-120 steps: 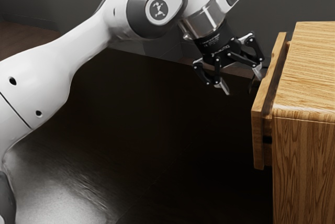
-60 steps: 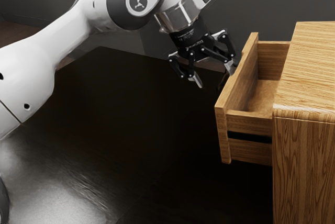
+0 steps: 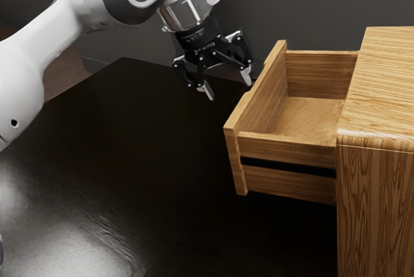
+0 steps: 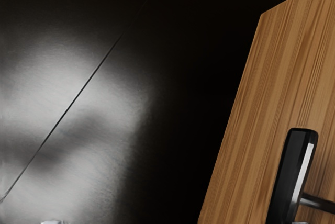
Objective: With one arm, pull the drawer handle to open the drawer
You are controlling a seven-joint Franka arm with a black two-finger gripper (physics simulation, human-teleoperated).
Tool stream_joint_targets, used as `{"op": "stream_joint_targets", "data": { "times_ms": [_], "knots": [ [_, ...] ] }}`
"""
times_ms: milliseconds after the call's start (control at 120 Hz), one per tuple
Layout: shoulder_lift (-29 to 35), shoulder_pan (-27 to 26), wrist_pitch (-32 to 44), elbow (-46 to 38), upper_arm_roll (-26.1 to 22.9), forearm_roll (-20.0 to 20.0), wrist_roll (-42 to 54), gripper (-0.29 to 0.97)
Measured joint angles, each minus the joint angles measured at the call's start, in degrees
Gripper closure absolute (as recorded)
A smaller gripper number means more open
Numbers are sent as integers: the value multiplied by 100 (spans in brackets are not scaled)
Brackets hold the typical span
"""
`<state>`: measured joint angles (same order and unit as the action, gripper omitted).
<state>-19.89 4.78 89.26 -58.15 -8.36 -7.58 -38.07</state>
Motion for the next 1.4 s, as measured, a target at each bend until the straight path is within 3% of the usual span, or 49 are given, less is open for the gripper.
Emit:
{"op": "stream_joint_targets", "data": {
  "times_ms": [317, 508, 933, 1133, 1275, 1400],
  "knots": [
    [64, 29, -263, -32, 516, -56, 277, 18],
    [138, -12, -398, -157, 1108, -381, 520, 19],
    [878, 204, -521, -820, 1692, -490, 1143, 17],
    [1816, 208, -699, -1123, 1675, -361, 1256, 7],
    [2134, 1124, -1076, -1567, 745, -135, 1746, 3],
    [2117, 934, -1283, -1596, 573, -88, 2295, 2]
  ]
}}
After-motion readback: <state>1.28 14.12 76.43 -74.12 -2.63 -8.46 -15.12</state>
